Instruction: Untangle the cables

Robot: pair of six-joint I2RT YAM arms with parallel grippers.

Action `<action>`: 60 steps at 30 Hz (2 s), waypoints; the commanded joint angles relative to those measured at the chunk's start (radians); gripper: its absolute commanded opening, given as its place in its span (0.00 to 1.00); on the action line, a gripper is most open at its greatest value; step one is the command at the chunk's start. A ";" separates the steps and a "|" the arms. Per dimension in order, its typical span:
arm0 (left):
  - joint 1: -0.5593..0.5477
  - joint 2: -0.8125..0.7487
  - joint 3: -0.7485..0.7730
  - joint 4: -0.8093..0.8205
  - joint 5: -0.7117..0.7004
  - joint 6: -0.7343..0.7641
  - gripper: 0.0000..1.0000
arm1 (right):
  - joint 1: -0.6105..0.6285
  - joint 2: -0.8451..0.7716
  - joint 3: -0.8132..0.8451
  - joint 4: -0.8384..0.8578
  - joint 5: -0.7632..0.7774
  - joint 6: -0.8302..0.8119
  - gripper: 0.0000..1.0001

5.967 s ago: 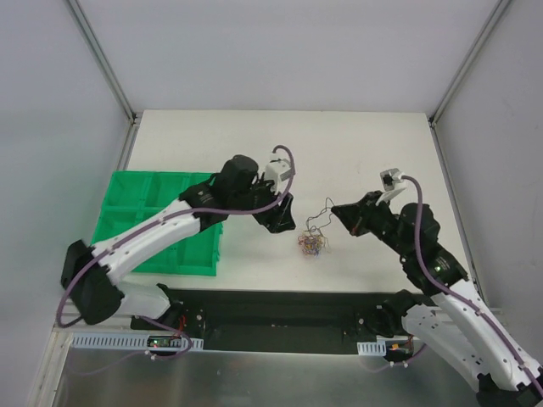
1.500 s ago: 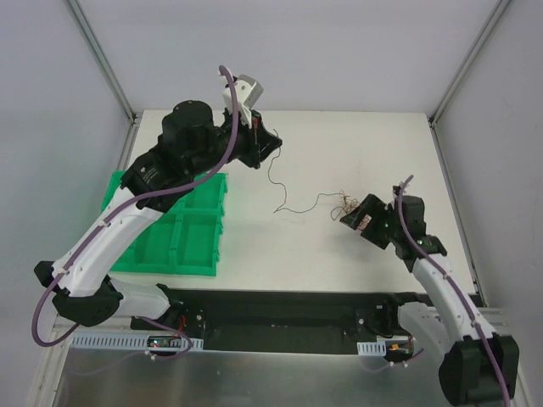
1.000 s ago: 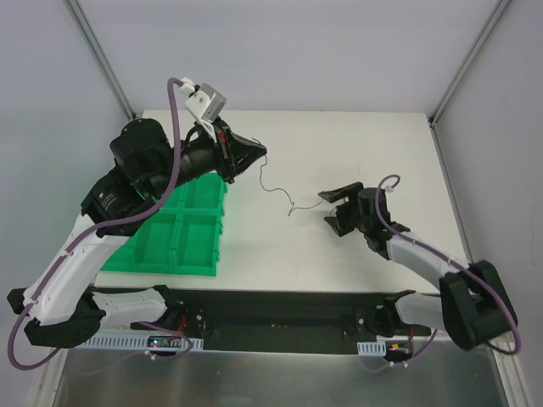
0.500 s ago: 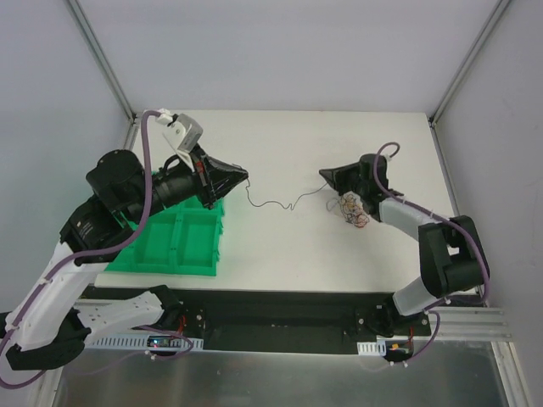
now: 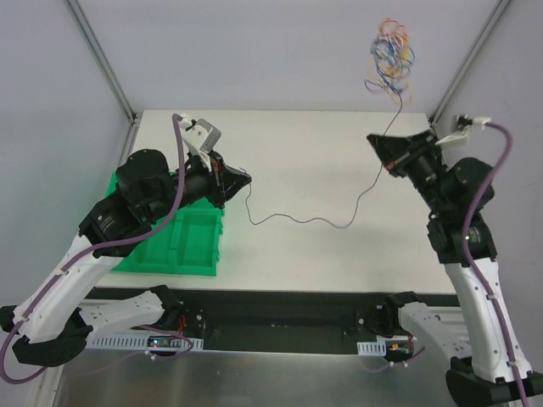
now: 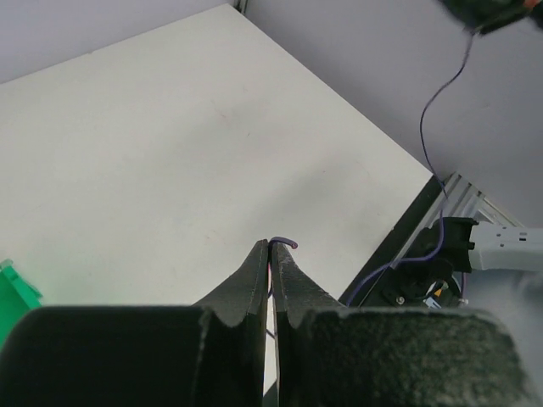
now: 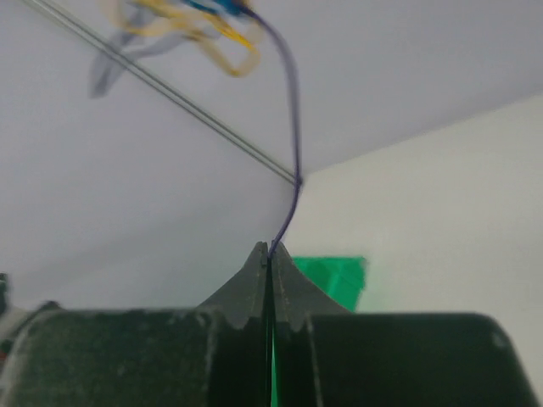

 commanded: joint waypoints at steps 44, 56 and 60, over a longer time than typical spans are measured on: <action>-0.005 0.267 -0.349 0.057 0.088 -0.105 0.00 | 0.268 0.182 -0.469 0.055 -0.072 -0.131 0.01; -0.005 0.250 -0.566 0.549 0.330 -0.220 0.00 | 0.351 0.305 -0.671 0.506 0.008 0.360 0.00; -0.003 0.308 -0.580 0.650 0.329 -0.269 0.00 | 0.389 0.336 -0.668 0.481 0.048 0.461 0.01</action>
